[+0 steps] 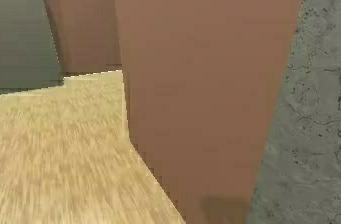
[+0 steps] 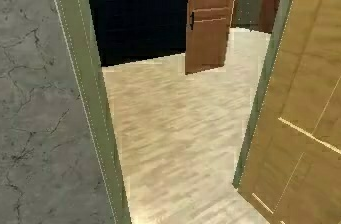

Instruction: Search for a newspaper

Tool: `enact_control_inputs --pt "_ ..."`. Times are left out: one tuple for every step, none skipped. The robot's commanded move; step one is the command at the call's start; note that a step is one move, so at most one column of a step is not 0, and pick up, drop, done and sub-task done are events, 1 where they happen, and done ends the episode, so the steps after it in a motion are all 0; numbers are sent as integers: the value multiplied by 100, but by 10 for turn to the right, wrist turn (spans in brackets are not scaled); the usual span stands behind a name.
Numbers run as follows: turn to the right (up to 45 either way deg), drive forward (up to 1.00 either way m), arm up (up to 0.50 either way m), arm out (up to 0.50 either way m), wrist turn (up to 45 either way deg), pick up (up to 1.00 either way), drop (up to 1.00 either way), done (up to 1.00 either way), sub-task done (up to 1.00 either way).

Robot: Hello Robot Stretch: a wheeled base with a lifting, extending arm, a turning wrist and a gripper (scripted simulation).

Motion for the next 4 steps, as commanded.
enact_control_inputs --pt "-450 0 0 0 0 0 0 0 0" --pt "-450 0 0 0 0 0 0 0 0" --pt "-390 0 0 0 0 0 0 0 0" --pt "0 100 0 0 0 0 0 0 0"
